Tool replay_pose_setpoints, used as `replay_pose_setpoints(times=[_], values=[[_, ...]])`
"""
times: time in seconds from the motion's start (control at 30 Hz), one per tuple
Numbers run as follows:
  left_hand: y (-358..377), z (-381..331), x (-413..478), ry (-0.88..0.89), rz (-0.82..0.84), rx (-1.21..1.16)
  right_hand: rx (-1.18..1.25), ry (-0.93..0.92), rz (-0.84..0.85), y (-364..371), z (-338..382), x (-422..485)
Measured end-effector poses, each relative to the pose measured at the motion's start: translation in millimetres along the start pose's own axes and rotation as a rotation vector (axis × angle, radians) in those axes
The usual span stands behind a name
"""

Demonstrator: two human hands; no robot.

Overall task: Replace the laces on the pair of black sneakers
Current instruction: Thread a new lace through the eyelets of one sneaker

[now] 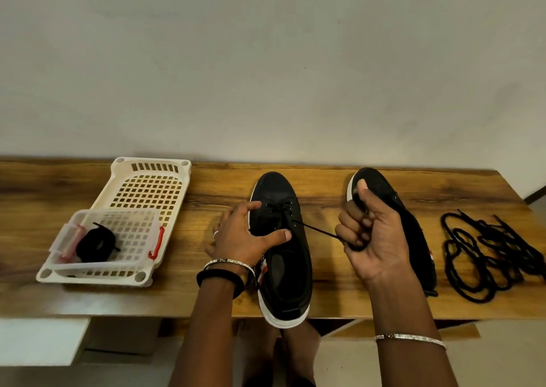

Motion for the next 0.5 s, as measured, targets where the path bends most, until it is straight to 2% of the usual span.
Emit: replay_pose_setpoints(times=[0.07,0.13,0.23,0.3,0.4,0.5], values=[[1.1,0.8,0.3,-0.012,0.003,-0.027,-0.222,-0.039,-0.068,-4.2,2.8,-1.8],[3.0,3.6,1.3,-0.017,0.004,-0.051,-0.558,-0.048,-0.117,-5.8,0.5,-3.5],[4.9,5.9,2.1,-0.019,0.005,-0.075,-1.067,-0.071,-0.124,-4.6,-8.9,-2.1],[5.2,6.5,2.4,-0.018,0.000,-0.083,-1.264,-0.095,-0.096,-2.6,-13.9,0.3],[5.5,7.7,4.2,-0.013,-0.003,-0.098,-1.279,-0.099,-0.068,-2.6,-14.7,3.0],[5.9,8.4,4.9,-0.001,-0.003,-0.103,-0.966,-0.059,-0.091,-3.9,-8.7,2.3]])
Point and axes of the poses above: each hand's wrist, its own x-axis towards the middle knuckle, its own y-axis out of the palm, z = x × y, the point moved 6 cm from there along x, towards the middle knuckle, and after that the axes turned 8 degrees about y, right-handed, at the moved point
